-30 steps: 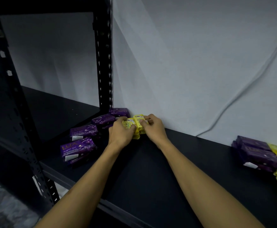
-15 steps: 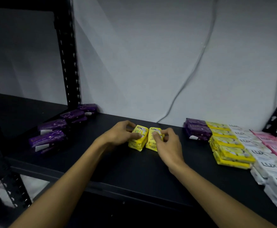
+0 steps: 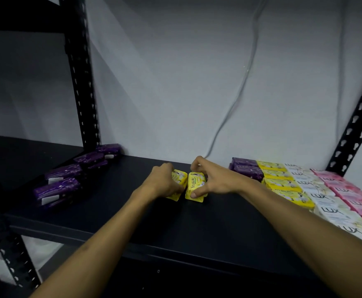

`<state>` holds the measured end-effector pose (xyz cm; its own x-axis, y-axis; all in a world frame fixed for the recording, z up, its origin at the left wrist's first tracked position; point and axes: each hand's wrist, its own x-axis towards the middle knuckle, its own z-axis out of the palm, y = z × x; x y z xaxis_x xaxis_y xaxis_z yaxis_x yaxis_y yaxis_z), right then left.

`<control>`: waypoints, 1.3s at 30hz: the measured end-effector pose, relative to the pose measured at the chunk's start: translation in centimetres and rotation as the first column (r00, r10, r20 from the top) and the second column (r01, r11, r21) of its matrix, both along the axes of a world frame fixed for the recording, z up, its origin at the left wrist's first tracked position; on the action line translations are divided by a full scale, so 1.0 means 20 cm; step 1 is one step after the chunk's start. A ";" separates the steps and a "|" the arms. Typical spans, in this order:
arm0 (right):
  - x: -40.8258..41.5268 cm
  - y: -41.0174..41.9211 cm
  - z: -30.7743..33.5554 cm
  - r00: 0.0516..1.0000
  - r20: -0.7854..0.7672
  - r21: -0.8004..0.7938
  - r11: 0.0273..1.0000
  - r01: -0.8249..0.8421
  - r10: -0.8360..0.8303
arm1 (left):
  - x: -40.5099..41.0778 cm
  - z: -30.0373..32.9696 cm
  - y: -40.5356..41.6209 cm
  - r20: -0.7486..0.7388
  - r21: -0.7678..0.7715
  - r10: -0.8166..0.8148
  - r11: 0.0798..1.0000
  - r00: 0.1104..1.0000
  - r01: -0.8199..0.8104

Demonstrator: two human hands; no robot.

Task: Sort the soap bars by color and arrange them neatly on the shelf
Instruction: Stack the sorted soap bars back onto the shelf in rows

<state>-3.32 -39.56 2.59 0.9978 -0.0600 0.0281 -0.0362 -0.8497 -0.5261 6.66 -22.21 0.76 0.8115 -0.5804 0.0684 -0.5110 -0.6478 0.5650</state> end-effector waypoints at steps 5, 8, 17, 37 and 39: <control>-0.02 0.02 -0.04 0.992 0.094 -0.078 0.992 0.095 -0.088 | 0.01 -0.01 -0.01 0.024 0.011 -0.006 1.000 1.000 0.006; -0.05 0.05 -0.08 0.985 0.122 -0.049 0.991 0.127 -0.121 | 0.00 -0.01 -0.02 0.034 0.015 -0.010 1.000 0.999 0.009; -0.42 0.16 -0.18 0.898 0.271 -0.155 0.905 0.396 -0.346 | -0.15 0.02 -0.02 0.074 0.035 -0.229 0.973 0.971 0.227; -1.07 0.00 -0.35 0.652 0.567 -0.568 0.335 0.752 -0.503 | -0.45 -0.03 -0.22 -0.002 -0.039 -0.542 0.840 0.840 0.542; -1.07 -0.05 -0.36 0.690 0.590 -0.569 0.391 0.723 -0.419 | -0.46 -0.03 -0.22 -0.028 -0.058 -0.545 0.838 0.838 0.543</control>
<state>-24.67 -40.52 -4.52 0.6458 -0.4184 0.6387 -0.6435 -0.7485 0.1603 -2.45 -26.70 0.15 0.3688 -0.9262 0.0788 -0.7486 -0.2457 0.6158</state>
